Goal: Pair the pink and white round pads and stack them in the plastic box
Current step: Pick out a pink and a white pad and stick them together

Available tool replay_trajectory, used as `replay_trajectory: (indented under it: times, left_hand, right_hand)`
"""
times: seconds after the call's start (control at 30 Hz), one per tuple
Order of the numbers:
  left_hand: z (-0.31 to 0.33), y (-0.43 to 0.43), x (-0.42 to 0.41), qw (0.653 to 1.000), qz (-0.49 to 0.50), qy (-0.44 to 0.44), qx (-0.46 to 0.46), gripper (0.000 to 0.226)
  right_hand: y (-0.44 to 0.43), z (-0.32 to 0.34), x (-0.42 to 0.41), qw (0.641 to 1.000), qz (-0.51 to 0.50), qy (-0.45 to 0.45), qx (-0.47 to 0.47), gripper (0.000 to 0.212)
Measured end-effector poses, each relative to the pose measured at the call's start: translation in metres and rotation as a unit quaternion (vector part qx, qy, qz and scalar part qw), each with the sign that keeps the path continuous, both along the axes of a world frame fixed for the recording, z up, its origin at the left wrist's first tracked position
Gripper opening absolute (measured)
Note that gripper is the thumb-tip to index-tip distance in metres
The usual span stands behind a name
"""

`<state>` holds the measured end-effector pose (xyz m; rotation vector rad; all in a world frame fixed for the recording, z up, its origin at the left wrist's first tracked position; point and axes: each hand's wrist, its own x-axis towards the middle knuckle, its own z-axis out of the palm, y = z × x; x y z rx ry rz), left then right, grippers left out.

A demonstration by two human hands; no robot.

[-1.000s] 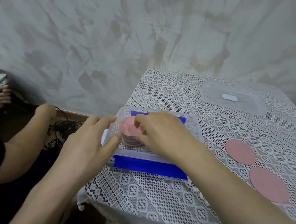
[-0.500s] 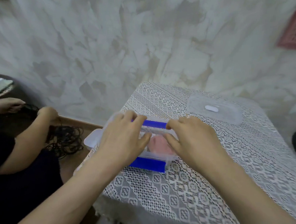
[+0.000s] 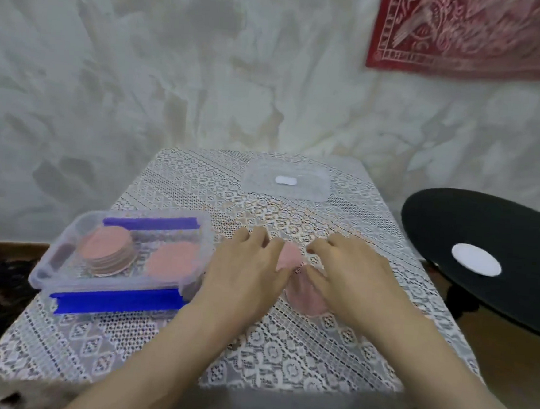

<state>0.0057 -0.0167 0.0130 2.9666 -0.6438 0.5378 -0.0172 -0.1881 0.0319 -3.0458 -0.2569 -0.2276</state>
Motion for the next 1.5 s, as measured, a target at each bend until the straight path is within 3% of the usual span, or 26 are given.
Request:
replay_trajectory:
  times: [0.1,0.2,0.37,0.57,0.63,0.73,0.83,0.9,1.07,1.13,1.2,1.27,1.37,1.5]
  left_hand:
    - [-0.024,-0.014,-0.009,0.998,-0.031,0.051,-0.001,0.044]
    - [-0.035,-0.015,-0.012,0.998,-0.042,0.045,-0.03,0.039]
    - [-0.037,-0.011,-0.014,0.996,-0.041,0.062,-0.056,0.037]
    - [-0.026,0.001,-0.018,0.967,-0.043,0.152,-0.2,0.017]
    - [-0.025,0.007,-0.019,0.954,-0.034,0.181,-0.236,0.009]
    - [-0.027,0.015,-0.019,0.947,-0.023,0.201,-0.249,0.009]
    - [-0.025,0.02,-0.02,0.947,-0.014,0.204,-0.247,0.016]
    - [-0.023,0.023,-0.022,0.947,-0.011,0.208,-0.245,0.017]
    - [-0.021,0.024,-0.022,0.939,0.01,0.217,-0.265,0.013]
    - [-0.022,0.024,-0.023,0.936,0.02,0.217,-0.278,0.011]
    - [-0.022,0.024,-0.025,0.93,0.023,0.209,-0.303,0.012]
    - [-0.024,0.025,-0.026,0.921,0.018,0.201,-0.332,0.013]
    - [-0.024,0.025,-0.031,0.893,-0.004,0.219,-0.393,0.017]
    - [-0.017,0.028,-0.043,0.857,-0.037,0.253,-0.449,0.018]
  right_hand:
    - [-0.015,-0.02,-0.003,0.997,-0.006,0.06,0.041,0.043]
    - [-0.023,-0.03,-0.002,0.991,0.002,0.098,0.088,0.041]
    - [-0.027,-0.03,0.007,0.974,-0.002,0.127,0.187,0.022]
    - [-0.028,-0.032,0.027,0.891,0.042,0.186,0.412,0.015]
    - [-0.023,-0.033,0.037,0.897,0.05,0.154,0.412,0.009]
    - [-0.013,-0.032,0.05,0.946,0.019,0.079,0.314,0.01]
    - [0.0,-0.032,0.06,0.982,0.002,0.083,0.172,0.048]
    - [0.007,-0.033,0.064,0.986,0.003,0.101,0.132,0.056]
    - [0.005,-0.036,0.066,0.962,-0.016,0.07,0.265,0.021]
    - [-0.001,-0.035,0.064,0.917,-0.012,0.06,0.395,0.015]
    - [-0.01,-0.026,0.055,0.842,-0.015,0.088,0.532,0.01]
    - [-0.018,-0.017,0.042,0.804,0.011,0.156,0.574,0.007]
    - [-0.017,-0.018,0.023,0.854,0.061,0.219,0.469,0.006]
    - [-0.001,-0.025,0.007,0.863,0.086,0.219,0.448,0.005]
